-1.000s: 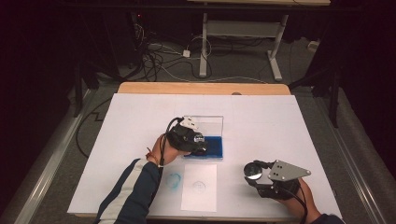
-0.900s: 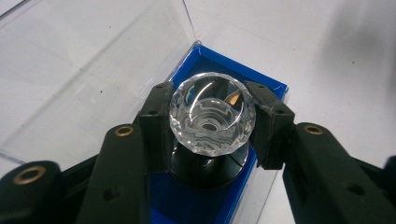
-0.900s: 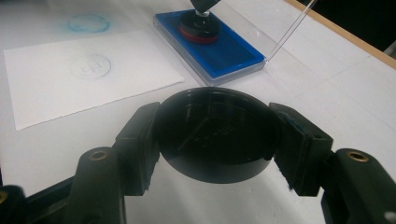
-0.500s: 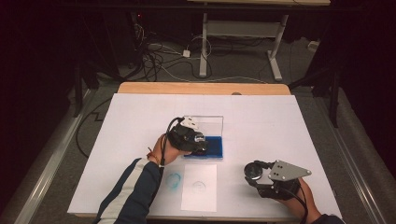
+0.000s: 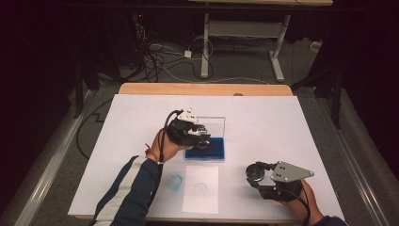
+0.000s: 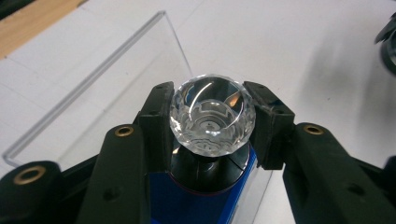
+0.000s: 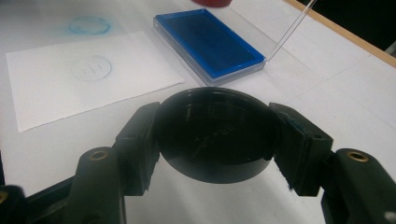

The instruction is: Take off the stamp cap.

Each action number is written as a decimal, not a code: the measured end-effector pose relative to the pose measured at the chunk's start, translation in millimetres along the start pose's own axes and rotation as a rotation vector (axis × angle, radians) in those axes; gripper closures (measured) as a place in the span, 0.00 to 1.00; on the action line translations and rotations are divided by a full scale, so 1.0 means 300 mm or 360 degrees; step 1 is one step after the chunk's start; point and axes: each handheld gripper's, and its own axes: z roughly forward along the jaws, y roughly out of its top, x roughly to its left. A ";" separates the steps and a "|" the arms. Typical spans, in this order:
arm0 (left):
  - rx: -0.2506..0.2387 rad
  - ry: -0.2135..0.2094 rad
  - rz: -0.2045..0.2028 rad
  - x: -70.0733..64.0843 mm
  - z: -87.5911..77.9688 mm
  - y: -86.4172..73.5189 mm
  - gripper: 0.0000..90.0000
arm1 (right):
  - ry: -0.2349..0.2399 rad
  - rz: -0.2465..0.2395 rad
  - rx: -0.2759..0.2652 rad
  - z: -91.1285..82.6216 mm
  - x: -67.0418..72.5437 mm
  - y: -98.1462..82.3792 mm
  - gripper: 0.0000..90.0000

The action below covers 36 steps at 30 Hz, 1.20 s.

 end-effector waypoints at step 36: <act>0.0080 -0.0024 -0.0048 0.006 0.121 -0.093 0.60 | -0.0007 -0.0024 0.0026 -0.007 0.010 -0.007 0.42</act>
